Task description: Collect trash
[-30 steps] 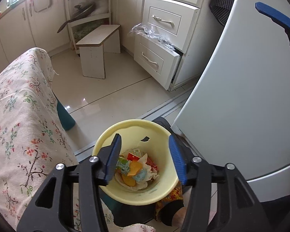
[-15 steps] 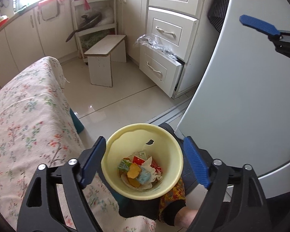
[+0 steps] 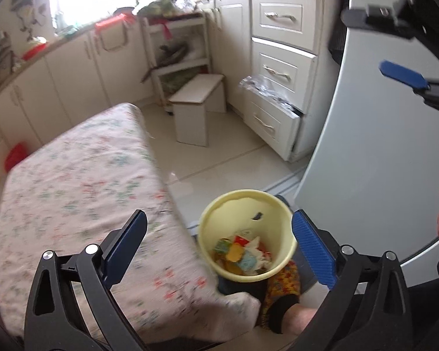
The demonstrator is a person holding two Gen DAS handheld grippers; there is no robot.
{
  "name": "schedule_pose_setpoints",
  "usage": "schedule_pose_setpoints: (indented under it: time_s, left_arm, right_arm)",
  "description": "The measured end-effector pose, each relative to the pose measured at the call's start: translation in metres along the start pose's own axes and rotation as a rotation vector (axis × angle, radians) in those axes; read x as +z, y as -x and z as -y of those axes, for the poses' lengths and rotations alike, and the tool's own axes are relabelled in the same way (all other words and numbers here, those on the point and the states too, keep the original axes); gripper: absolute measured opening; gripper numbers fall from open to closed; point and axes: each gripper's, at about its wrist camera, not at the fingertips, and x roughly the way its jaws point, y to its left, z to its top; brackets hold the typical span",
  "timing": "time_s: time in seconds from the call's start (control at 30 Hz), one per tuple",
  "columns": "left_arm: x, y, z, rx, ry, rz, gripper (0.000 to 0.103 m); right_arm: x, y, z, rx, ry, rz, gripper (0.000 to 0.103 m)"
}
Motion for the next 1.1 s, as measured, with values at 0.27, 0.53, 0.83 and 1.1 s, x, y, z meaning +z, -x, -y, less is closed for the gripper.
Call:
schedule_pose_setpoints:
  time_s: [0.27, 0.53, 0.83, 1.1]
  left_arm:
    - [-0.016, 0.08, -0.039, -0.001, 0.097, 0.119, 0.095]
    - [-0.041, 0.152, -0.079, 0.029, 0.229, 0.183, 0.095]
    - [-0.073, 0.208, -0.077, 0.076, 0.162, 0.167, 0.095]
    - [-0.099, 0.257, -0.072, 0.035, 0.143, 0.2, 0.095]
  right_arm:
    - [-0.032, 0.038, -0.019, 0.004, 0.002, 0.055, 0.093]
    - [-0.066, 0.104, -0.068, -0.017, 0.124, 0.127, 0.096]
    - [-0.098, 0.164, -0.104, -0.074, 0.214, 0.078, 0.096]
    - [-0.114, 0.198, -0.114, -0.155, 0.217, 0.043, 0.096]
